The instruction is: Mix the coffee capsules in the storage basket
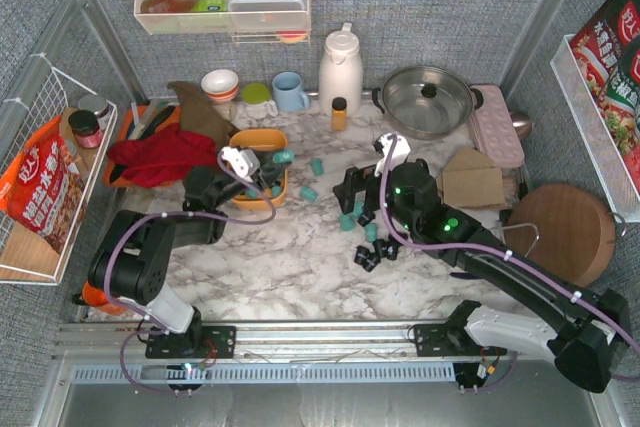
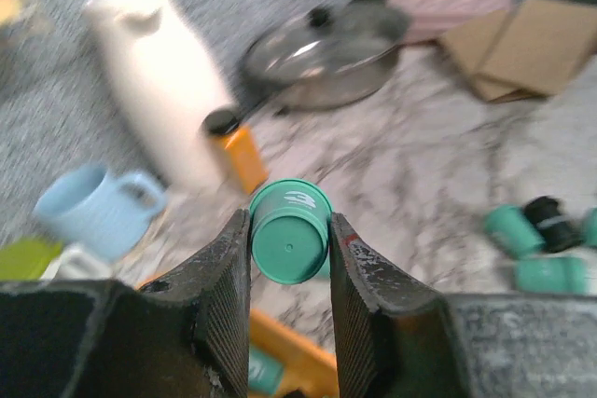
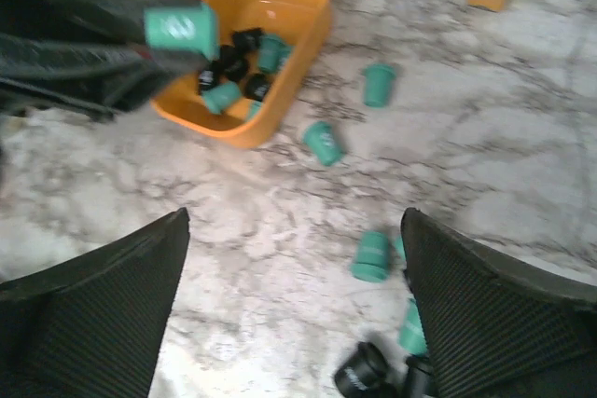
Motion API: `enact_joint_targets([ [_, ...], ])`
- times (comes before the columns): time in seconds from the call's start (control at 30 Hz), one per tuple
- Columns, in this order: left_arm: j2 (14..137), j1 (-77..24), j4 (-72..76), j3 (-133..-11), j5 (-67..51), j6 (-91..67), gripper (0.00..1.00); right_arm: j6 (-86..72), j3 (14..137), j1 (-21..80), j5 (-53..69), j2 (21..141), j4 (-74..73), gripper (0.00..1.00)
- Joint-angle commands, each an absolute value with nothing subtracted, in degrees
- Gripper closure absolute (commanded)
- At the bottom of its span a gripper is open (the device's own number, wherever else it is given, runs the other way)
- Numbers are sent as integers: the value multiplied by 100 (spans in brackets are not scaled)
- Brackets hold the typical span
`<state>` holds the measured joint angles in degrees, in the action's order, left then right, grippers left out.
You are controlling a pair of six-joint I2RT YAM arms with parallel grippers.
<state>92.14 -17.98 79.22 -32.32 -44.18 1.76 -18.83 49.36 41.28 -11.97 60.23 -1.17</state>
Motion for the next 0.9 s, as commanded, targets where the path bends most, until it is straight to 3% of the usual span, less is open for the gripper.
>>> enact_joint_targets([
  [0.0, 9346, -1688, 6047, -3596, -2744, 746, 62, -2468, 4601, 3973, -2397, 6217, -247, 1],
  [0.13, 9697, -1663, 4808, -4221, -1704, 341, 44, -2407, 4370, 3798, -2102, 6768, 350, 1],
  [0.23, 9895, -1661, 3724, -4765, -1025, 7, 22, -2155, 4663, 3788, -1909, 7408, 296, 2],
  [0.3, 9995, -1661, 3180, -5111, -795, -55, 2, -1970, 4942, 3796, -1681, 7871, 269, 4],
  [0.53, 10207, -1622, 2323, -5884, -747, -806, 1, -1238, 5906, 3795, -964, 9648, 714, 19],
  [0.7, 10308, -1439, 1323, -6583, -792, -1471, 1, -470, 6470, 3799, -197, 10543, 1020, 20],
  [0.87, 10279, -1185, 1566, -6496, -1396, -1760, 1, 177, 7089, 3804, 277, 11155, 748, 22],
])
